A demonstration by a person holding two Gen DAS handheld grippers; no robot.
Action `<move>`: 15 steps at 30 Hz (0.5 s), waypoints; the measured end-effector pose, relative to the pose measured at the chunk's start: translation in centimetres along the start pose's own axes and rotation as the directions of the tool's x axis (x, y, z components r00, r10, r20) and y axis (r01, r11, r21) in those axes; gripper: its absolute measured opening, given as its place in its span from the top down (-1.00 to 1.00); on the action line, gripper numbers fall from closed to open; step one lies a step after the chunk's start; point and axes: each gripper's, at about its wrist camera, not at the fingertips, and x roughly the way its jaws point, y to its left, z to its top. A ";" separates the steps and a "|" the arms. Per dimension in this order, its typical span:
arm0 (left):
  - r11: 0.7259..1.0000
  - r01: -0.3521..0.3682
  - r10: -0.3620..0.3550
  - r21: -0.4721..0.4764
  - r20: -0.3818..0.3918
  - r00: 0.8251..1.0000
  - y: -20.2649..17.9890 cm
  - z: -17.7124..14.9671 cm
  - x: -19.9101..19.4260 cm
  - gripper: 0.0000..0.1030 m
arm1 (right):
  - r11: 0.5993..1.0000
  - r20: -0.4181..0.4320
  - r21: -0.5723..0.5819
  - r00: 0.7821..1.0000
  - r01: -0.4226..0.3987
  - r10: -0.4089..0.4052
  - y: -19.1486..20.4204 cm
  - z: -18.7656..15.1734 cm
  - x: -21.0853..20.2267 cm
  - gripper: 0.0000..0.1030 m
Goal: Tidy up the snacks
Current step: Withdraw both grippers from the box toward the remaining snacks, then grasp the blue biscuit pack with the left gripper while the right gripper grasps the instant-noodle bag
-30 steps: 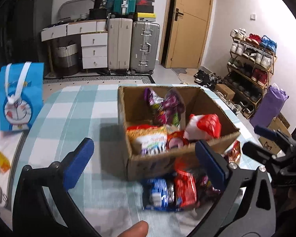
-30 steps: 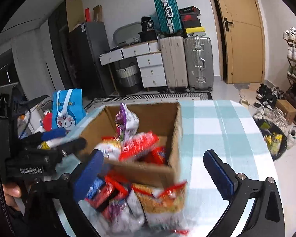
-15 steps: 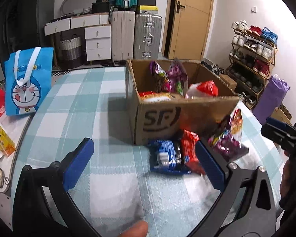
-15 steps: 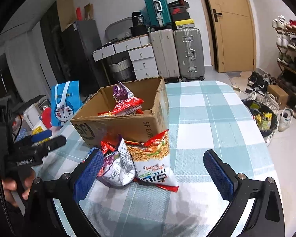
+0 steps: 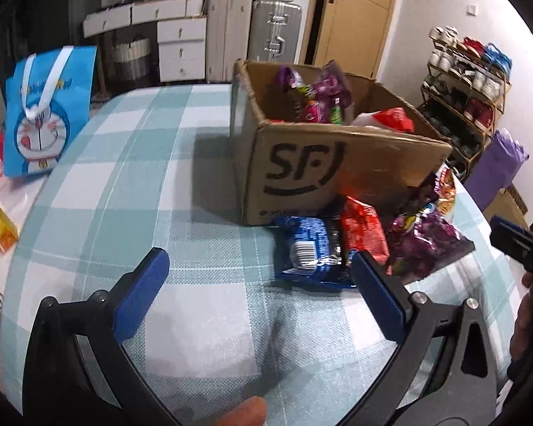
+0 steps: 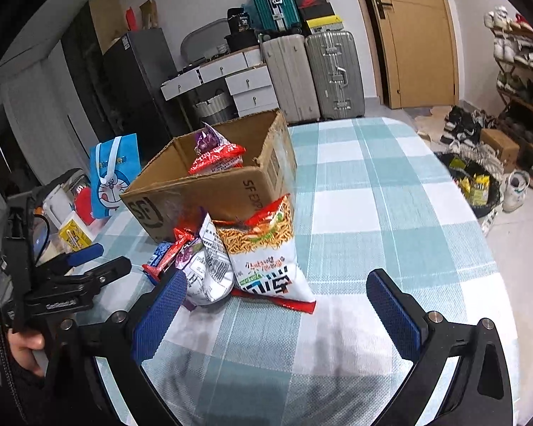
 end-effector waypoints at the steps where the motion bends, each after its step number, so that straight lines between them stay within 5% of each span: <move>1: 1.000 -0.004 0.004 -0.006 -0.011 1.000 0.2 0.1 0.3 -0.98 | 1.000 -0.003 0.004 1.000 0.003 -0.003 -0.1 -0.1 0.1 -0.99; 15: 0.999 -0.006 0.011 0.046 -0.098 0.995 -0.3 1.5 4.6 -0.98 | 0.999 -0.047 -0.031 0.999 0.012 -0.014 0.0 0.3 2.1 -0.99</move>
